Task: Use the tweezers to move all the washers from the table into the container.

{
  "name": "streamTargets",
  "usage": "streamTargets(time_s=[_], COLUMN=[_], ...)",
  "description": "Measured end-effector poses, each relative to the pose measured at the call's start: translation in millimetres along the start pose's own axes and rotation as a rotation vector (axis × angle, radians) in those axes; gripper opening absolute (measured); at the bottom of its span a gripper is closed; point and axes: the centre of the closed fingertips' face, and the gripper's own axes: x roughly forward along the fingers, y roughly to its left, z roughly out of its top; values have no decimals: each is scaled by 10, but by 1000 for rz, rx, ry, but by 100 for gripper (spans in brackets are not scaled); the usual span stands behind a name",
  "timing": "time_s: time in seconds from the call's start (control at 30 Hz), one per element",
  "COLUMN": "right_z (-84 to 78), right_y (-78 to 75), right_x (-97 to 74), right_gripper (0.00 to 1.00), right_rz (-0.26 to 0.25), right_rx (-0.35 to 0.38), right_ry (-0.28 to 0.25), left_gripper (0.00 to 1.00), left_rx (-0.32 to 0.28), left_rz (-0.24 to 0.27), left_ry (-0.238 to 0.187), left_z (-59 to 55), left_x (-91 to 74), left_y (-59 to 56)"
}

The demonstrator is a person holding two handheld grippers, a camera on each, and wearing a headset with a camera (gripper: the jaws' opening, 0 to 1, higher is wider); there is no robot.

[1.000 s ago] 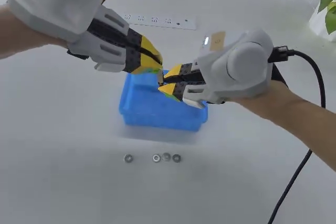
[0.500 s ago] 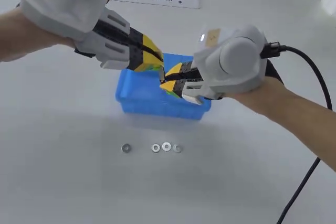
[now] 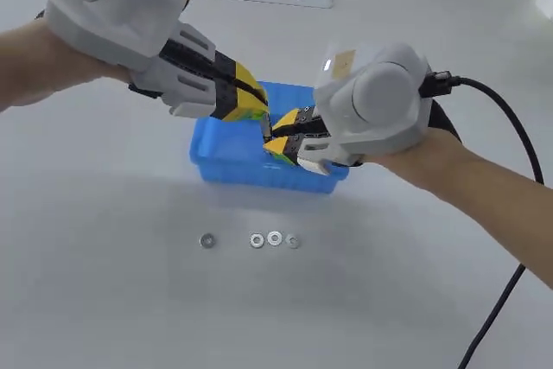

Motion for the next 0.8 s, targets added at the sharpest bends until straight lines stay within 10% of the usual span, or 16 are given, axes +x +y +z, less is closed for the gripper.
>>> streamTargets(time_s=[0.8], right_z=[167], right_y=[-49], right_x=[-68], right_gripper=[14], right_rz=[-42], right_rx=[24], right_ry=[-40], left_gripper=[6], left_rx=[41], left_rz=[11], left_ry=[-7], left_z=[207], left_x=[-139], left_y=[-124])
